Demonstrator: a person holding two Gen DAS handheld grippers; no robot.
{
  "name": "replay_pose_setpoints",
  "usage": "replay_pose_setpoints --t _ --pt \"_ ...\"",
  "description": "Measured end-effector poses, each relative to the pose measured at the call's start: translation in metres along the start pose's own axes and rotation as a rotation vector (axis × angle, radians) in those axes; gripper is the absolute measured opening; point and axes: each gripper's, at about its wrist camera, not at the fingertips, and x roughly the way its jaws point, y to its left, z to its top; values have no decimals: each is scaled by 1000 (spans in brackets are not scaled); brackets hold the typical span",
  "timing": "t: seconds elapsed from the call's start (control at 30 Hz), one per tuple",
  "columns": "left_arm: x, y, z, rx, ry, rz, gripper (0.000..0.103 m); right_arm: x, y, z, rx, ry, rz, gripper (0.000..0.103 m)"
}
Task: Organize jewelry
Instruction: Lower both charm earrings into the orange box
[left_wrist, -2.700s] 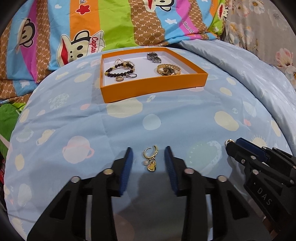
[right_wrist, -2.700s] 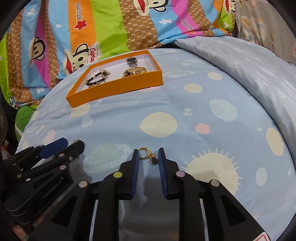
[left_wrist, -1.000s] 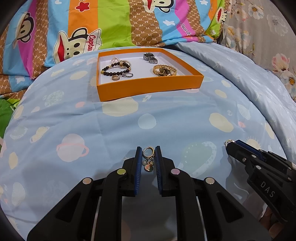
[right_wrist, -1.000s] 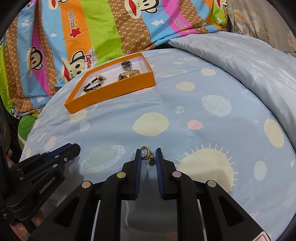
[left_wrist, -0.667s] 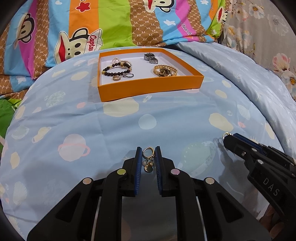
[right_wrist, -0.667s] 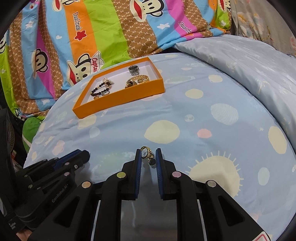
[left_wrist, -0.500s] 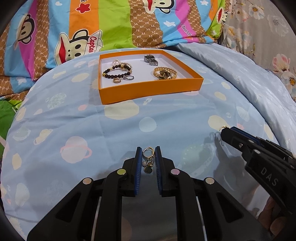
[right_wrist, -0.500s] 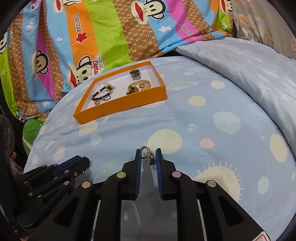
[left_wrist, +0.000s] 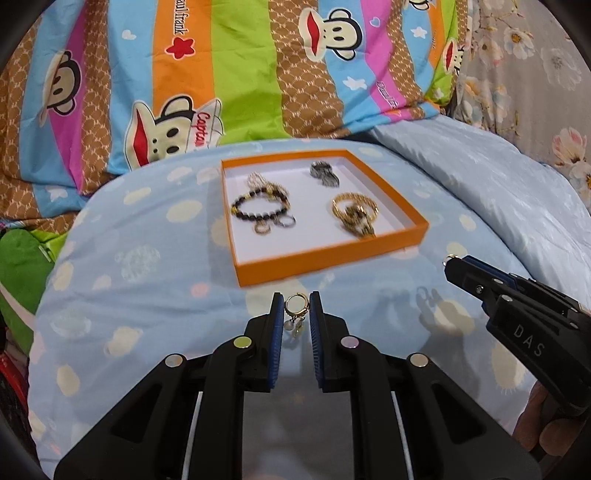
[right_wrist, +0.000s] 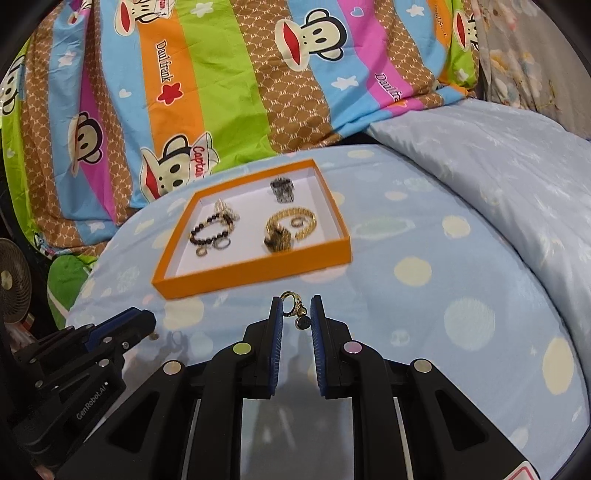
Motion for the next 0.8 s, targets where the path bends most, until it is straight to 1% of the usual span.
replay_pose_setpoints --t 0.2,0.37,0.6,0.8 --pt "13 11 35 -11 -50 35 13 14 4 34 -18 -37 4 15" --pt "33 18 56 -26 -59 49 13 35 10 58 -32 -47 8 15" --pt "61 24 74 -34 -53 65 13 68 14 80 -43 -43 10 15" --pt "81 29 84 -33 -48 82 13 88 16 90 -45 -39 11 15"
